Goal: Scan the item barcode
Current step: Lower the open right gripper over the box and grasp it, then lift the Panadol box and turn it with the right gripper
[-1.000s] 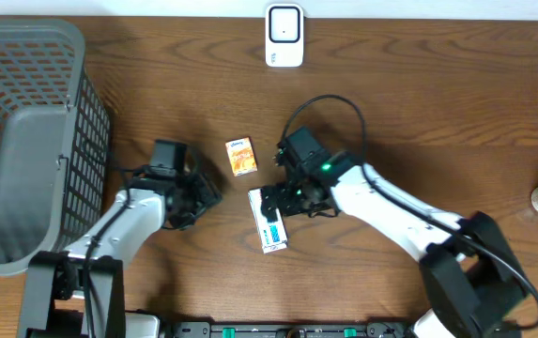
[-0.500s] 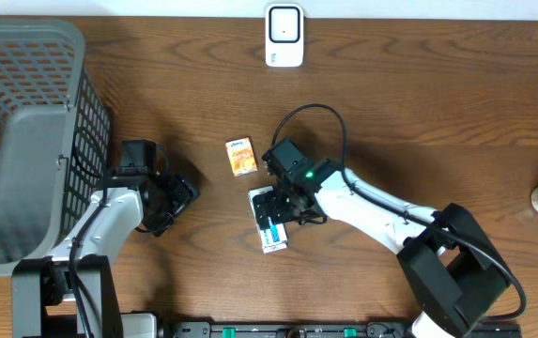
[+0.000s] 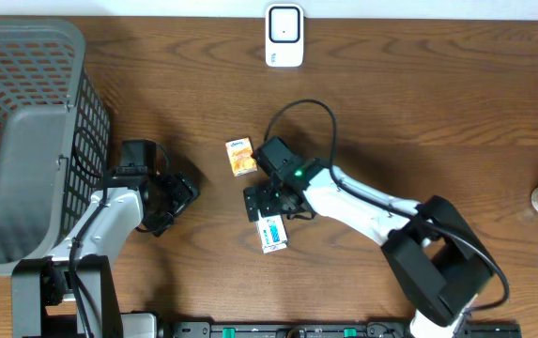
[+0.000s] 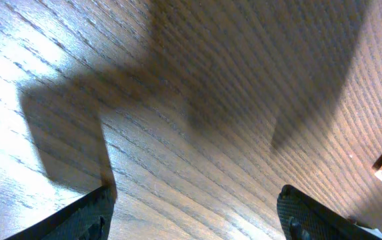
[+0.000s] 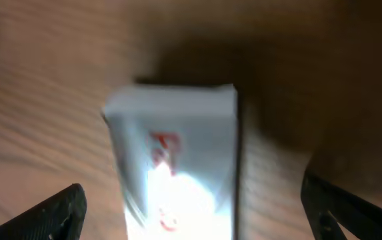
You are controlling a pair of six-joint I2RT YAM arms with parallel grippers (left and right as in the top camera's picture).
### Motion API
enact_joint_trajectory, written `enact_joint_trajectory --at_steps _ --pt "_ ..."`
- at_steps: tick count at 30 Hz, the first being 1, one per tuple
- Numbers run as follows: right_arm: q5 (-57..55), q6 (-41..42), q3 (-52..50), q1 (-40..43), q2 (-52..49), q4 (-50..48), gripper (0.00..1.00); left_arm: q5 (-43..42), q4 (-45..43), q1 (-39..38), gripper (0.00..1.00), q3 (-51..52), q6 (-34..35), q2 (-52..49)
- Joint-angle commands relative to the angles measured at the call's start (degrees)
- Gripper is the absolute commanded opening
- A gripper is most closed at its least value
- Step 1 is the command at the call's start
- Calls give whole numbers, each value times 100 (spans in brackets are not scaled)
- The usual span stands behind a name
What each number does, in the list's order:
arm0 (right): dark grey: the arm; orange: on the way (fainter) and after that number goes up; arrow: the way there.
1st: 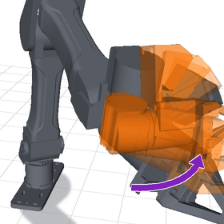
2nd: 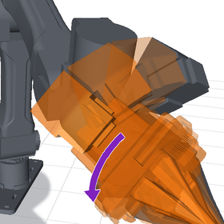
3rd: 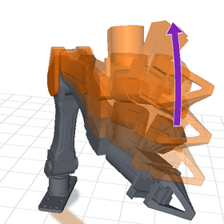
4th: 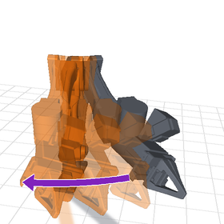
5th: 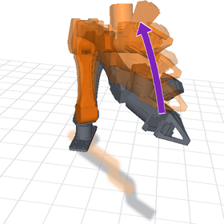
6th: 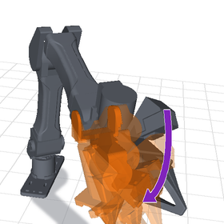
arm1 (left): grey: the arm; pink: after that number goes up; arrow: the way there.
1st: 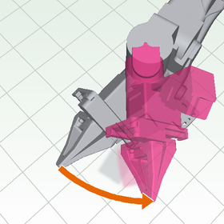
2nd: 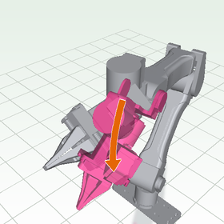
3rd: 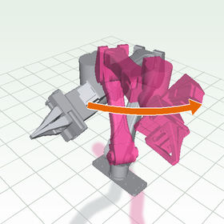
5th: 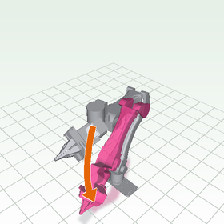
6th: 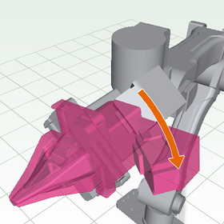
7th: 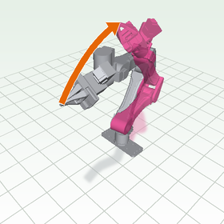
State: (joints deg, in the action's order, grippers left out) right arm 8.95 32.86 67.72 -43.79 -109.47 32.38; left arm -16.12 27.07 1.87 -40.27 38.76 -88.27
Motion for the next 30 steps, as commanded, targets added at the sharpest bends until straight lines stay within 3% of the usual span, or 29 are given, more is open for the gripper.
enact_joint_trajectory --at_steps 1,12,21,25,30 --pt "9 94 151 -197 -560 155 99 1106 243 138 82 717 -76 -673" --pt "-1012 96 275 -387 -916 1528 93 1106 243 138 82 717 -76 -673" --pt "-857 -44 275 -389 -916 1373 84 1106 243 138 82 717 -76 -673" --pt "-474 -269 275 -389 -916 1150 73 1106 243 138 82 717 -76 -673" --pt "-474 -269 275 -387 -916 1152 67 1106 243 138 82 717 -76 -673"
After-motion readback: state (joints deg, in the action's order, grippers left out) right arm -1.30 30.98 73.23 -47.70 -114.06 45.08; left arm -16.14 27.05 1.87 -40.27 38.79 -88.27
